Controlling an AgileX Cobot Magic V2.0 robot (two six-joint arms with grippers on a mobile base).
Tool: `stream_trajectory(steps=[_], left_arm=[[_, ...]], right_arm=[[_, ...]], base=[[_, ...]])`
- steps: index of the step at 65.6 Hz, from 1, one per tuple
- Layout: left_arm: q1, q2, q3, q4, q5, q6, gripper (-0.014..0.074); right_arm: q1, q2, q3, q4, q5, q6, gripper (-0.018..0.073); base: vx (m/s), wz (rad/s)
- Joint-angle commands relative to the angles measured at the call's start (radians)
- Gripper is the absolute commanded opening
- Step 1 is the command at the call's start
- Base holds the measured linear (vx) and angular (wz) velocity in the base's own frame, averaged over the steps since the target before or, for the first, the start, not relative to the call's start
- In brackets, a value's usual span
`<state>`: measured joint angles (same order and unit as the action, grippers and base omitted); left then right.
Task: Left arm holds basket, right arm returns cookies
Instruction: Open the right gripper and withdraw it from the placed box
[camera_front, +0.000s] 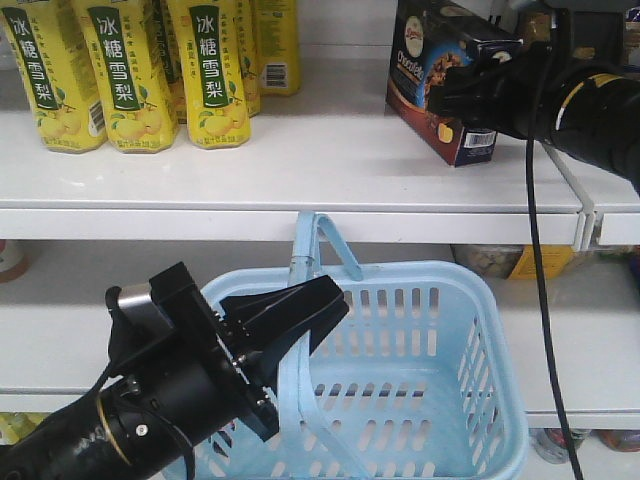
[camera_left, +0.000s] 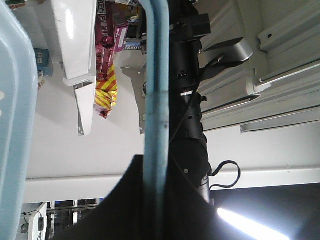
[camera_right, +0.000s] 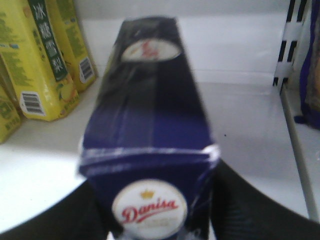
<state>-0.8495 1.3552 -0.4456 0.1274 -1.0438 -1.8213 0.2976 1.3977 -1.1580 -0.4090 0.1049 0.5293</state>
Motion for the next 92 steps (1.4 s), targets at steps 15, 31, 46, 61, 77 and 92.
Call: stream_trajectory(steps=[15,31,46,61,77,92], left_arm=[[0.004,-0.035,-0.038,-0.041,-0.111,0.011,0.0000],[0.004,-0.035,-0.038,-0.041,-0.112,0.011,0.0000],[0.004,-0.035,-0.038,-0.041,-0.112,0.011,0.0000],[0.004,-0.035,-0.038,-0.041,-0.111,0.011,0.0000],[0.004,-0.035,-0.038,-0.041,-0.111,0.011,0.0000],[0.004,-0.035,-0.038,-0.041,-0.111,0.011,0.0000]], right_arm=[[0.018,-0.106,-0.031,0.020,0.041,-0.009,0.0462],[0.092,-0.176,-0.031,0.023,0.113,-0.009,0.0431],[0.112,-0.282,-0.031,0.019,0.178,-0.009,0.0261],[0.112,-0.405,-0.028,0.015,0.270,-0.035,0.0027],[0.110,-0.555,-0.028,-0.001,0.417,-0.091,-0.0011],[0.034,-0.699,0.040,-0.007,0.462,-0.097,-0.0011]], base=[[0.00,0.00],[0.00,0.00],[0.00,0.00],[0.00,0.00],[0.00,0.00],[0.00,0.00]])
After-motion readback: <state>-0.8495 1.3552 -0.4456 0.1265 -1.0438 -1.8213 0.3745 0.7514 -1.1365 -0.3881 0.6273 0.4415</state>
